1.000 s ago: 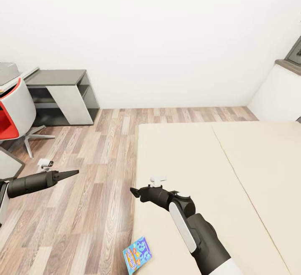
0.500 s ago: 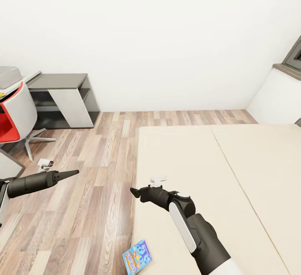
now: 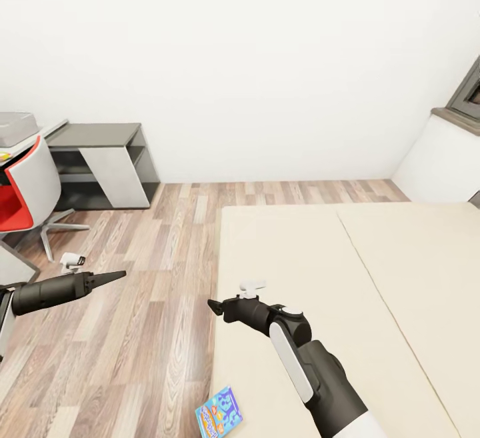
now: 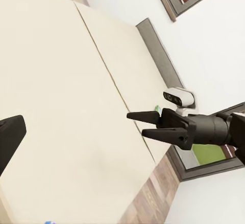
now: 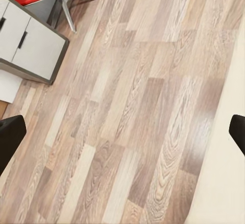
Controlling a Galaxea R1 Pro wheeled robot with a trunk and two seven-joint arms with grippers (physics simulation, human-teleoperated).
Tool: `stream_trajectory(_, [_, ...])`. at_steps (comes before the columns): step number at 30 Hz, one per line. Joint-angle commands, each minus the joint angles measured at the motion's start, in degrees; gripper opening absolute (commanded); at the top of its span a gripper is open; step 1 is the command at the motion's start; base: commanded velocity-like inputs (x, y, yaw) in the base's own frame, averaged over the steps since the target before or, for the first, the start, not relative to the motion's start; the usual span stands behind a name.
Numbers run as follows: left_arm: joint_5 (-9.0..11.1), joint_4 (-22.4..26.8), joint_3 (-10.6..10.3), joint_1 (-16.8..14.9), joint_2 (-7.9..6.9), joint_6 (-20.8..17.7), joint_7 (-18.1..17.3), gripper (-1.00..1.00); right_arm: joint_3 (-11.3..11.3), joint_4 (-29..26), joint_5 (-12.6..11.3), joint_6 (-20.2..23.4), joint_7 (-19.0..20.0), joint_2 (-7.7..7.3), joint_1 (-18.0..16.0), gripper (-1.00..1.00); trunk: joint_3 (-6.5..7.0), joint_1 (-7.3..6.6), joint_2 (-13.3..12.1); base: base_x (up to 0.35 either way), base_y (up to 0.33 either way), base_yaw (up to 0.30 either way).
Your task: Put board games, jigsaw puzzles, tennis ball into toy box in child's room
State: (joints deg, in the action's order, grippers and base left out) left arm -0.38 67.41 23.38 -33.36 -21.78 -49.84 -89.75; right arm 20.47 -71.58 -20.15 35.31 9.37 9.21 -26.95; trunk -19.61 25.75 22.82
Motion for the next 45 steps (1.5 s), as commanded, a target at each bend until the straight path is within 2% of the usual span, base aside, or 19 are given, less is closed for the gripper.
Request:
stream_trajectory(1, [-0.1,0.0,0.0,0.0,-0.01,-0.6,-0.3,1.0,-0.1,0.0,0.0,0.3,0.1,0.02,0.0,1.0,0.0,0.03,0.1,0.0,0.0,0.0])
stream_trajectory(45, [-0.1,0.0,0.0,0.0,0.06,-0.6,-0.3,1.0,-0.3,1.0,-0.1,-0.2,0.1,0.02,0.0,1.0,4.15,0.03,0.1,0.0,0.0,0.0])
